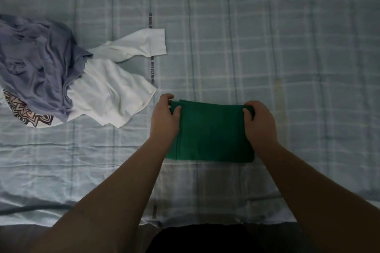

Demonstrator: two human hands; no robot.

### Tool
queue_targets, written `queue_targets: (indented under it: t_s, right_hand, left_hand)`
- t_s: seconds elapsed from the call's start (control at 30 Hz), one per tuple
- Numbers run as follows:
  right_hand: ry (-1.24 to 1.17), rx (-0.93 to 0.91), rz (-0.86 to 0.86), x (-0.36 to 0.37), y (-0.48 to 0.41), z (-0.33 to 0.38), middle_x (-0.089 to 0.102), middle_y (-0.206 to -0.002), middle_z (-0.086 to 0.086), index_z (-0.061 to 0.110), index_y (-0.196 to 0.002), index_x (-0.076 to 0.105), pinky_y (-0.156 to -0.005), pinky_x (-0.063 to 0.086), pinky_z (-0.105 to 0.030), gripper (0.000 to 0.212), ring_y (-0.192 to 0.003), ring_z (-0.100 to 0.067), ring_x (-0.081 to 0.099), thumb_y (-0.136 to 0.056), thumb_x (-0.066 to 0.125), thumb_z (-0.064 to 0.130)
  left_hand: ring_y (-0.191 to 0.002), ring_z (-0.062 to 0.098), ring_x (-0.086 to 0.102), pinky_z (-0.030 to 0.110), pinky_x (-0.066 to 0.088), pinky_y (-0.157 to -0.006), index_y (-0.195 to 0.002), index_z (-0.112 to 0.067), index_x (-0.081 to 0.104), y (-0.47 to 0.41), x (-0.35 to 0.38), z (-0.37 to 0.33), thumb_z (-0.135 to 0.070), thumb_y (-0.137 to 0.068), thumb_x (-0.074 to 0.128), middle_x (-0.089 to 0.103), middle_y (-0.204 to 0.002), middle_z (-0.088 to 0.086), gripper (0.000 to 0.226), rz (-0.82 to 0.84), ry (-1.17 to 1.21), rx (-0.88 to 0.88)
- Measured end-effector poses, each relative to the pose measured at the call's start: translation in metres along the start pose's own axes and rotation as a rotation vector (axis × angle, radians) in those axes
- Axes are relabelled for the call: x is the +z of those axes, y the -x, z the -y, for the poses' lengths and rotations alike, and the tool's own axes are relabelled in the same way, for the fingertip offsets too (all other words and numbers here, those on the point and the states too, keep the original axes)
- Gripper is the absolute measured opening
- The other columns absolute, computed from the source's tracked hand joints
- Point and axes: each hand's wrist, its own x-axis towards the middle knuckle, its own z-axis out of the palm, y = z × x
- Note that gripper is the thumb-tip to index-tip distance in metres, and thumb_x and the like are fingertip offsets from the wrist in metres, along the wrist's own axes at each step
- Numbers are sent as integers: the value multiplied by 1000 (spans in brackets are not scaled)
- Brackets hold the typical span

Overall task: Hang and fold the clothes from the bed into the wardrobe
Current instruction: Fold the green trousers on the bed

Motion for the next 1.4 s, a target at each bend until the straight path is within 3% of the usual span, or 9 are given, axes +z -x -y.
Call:
queue_targets:
  t_s: [0.17, 0.23, 0.33, 0.53, 0.9, 0.97, 1.1, 1.23, 1.4]
  right_hand:
    - [68, -35, -175, 4, 7, 1, 55, -122, -10, 10, -122, 57, -103, 38, -35, 26, -116, -25, 48, -97, 52, 18]
    - [117, -239, -219, -1, 25, 9, 55, -127, -14, 7, -122, 57, -108, 37, -40, 28, -120, -27, 47, -95, 51, 13]
    - [308, -548, -64, 5, 50, 15, 49, -143, -17, 3, -135, 54, -115, 30, -50, 44, -136, -33, 41, -94, 49, 19]
    - [682, -551, 183, 38, 43, -10, 20, -163, -12, 7, -156, 23, -120, 16, -55, 67, -152, -29, 15, -101, 33, 44]
    - [468, -560, 143, 37, 35, -16, 24, -162, -10, 10, -155, 26, -121, 16, -53, 64, -151, -26, 17, -99, 39, 38]
    - [249, -461, 60, 21, 41, -10, 29, -160, -10, 11, -153, 31, -122, 16, -48, 60, -149, -25, 22, -98, 49, 29]
    - [-93, 106, -9, 5, 58, -6, 25, -160, -5, 15, -155, 22, -121, 21, -39, 68, -146, -21, 23, -98, 57, 26]
    - [-141, 338, 30, 13, 55, -4, 47, -141, -11, 13, -147, 37, -106, 44, -50, 59, -126, -29, 48, -96, 57, 36]
    - [-199, 477, 104, 13, 39, 12, 57, -115, -9, 6, -130, 48, -88, 52, -40, 42, -105, -29, 59, -96, 59, 30]
  left_hand:
    - [-128, 25, 42, 32, 34, -109, -139, -10, 45, 10, 6, -1, -18, -94, 59, 44, -141, 12, 48, -125, -212, 185]
    - [-133, 32, 38, 42, 31, -113, -137, -6, 50, 24, 5, 2, -18, -91, 58, 43, -144, 19, 48, -154, -387, 395]
    - [-147, 34, 25, 49, 21, -121, -146, -5, 43, 50, 11, 13, -25, -92, 53, 35, -154, 18, 58, 76, -586, 630]
    - [-153, 28, 9, 51, 11, -123, -158, -17, 20, 44, 32, 39, -47, -99, 35, 19, -164, 12, 67, 219, -769, 557]
    - [-153, 27, 5, 52, 9, -123, -157, -20, 19, 38, 37, 42, -43, -99, 39, 15, -165, 11, 65, 197, -703, 553]
    - [-152, 29, 11, 48, 12, -123, -153, -17, 30, 44, 25, 34, -33, -96, 51, 19, -163, 13, 63, 103, -491, 494]
    - [-136, 22, 39, 35, 35, -113, -148, -14, 35, 52, 10, 24, -27, -94, 62, 37, -149, 9, 62, -4, 30, -122]
    - [-104, 24, 61, 46, 55, -88, -122, -15, 57, 40, 8, 22, -46, -84, 60, 62, -115, 5, 50, 52, -39, -255]
    - [-93, 23, 62, 38, 54, -79, -119, -11, 53, 29, 9, 4, -42, -93, 62, 62, -107, 2, 42, 189, -4, -394]
